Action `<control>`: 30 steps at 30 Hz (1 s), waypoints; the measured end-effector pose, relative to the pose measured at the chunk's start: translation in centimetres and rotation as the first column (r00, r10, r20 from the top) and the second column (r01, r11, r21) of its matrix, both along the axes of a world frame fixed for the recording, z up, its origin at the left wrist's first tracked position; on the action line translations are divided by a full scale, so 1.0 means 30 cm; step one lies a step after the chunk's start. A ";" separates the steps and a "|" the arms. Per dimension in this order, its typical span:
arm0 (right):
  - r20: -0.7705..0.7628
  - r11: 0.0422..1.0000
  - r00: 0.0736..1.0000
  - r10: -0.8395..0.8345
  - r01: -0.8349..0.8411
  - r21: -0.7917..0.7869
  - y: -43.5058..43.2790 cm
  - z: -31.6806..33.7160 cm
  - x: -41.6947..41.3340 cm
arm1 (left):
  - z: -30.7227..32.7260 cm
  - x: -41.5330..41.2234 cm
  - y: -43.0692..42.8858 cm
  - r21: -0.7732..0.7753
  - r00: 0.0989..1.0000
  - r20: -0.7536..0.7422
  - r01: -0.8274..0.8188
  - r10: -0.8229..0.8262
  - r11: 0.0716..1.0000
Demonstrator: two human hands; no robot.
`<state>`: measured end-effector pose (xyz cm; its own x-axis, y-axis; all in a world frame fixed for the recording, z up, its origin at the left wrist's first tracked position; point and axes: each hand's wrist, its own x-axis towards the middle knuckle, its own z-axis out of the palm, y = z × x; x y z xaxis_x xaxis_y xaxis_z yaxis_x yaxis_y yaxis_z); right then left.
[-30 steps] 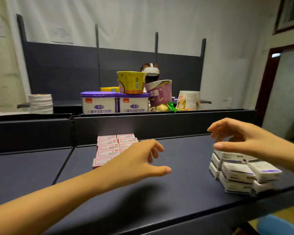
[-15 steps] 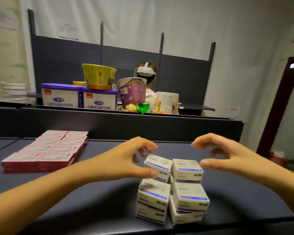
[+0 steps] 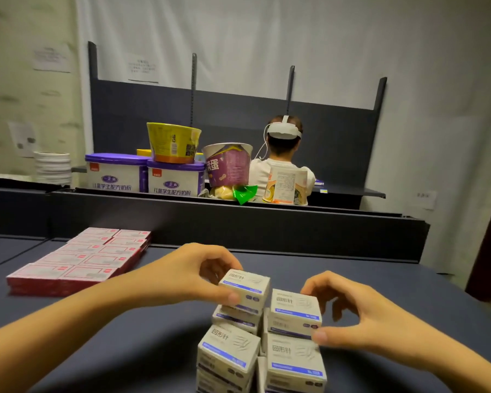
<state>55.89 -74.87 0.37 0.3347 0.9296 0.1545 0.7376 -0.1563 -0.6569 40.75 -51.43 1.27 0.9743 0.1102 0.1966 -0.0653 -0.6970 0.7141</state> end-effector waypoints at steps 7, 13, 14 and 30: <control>-0.055 0.993 0.996 -0.073 0.077 0.087 0.004 -0.030 -0.009 | 0.054 0.220 0.115 -0.044 0.975 0.081 -0.204 0.207 0.978; -0.113 0.952 0.989 -0.099 0.128 0.278 0.032 -0.012 -0.002 | -0.070 0.386 0.285 0.008 0.947 0.008 -0.322 0.322 0.947; -0.129 0.941 0.987 -0.093 0.130 0.312 0.048 0.001 0.013 | -0.096 0.396 0.305 0.004 0.942 0.005 -0.334 0.334 0.942; -0.198 0.903 0.965 -0.174 0.236 0.359 0.462 -0.097 0.405 | -0.252 0.418 0.340 -0.048 0.911 0.070 -0.403 0.406 0.914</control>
<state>68.05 -61.00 -2.55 0.5604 0.7205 0.4085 0.5981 -0.0108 -0.8014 53.29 -41.23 -6.28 0.8270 0.4990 0.2590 0.1615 -0.6522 0.7407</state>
